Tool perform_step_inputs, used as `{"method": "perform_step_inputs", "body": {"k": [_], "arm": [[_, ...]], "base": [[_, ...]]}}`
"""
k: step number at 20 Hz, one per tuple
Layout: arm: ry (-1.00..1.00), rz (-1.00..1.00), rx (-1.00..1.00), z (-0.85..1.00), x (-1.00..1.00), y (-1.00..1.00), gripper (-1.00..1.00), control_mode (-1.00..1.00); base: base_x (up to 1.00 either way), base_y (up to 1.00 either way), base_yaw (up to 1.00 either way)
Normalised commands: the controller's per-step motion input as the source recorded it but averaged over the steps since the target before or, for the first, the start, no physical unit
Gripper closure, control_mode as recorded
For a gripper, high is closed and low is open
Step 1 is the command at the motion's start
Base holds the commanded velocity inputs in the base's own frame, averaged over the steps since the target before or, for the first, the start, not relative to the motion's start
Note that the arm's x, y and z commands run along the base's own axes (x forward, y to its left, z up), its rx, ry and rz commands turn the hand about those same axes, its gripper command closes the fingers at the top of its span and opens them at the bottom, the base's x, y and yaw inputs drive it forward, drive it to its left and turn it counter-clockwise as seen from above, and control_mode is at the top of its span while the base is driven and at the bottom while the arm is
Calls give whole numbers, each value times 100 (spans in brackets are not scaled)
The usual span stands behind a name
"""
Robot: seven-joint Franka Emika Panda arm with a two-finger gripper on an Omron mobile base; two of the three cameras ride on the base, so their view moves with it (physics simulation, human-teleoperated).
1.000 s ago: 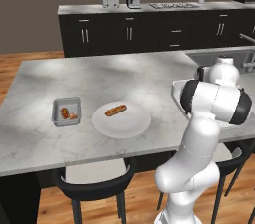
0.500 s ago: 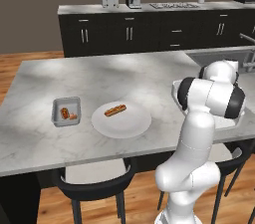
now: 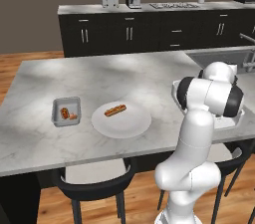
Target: Place one cooked food and one vegetable from the large plate to each tupperware container.
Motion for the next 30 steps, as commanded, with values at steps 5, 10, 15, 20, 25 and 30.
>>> {"method": "perform_step_inputs", "body": {"k": [5, 10, 15, 20, 25, 30], "arm": [[0, 0, 0, 0, -2, 0, -100, -100], [0, 5, 1, 1, 1, -2, -100, -100], [-7, 0, 2, 35, 1, 27, -100, -100], [-15, -12, 2, 35, 0, 97, -100, -100], [-6, -19, -1, 60, 16, 100, -100, -100], [0, -32, 2, 55, 11, 100, -100, -100]], "base": [[0, 0, 0], [0, 0, 0], [0, 0, 0], [0, 0, 0], [0, 0, 0], [0, 0, 0]]}}
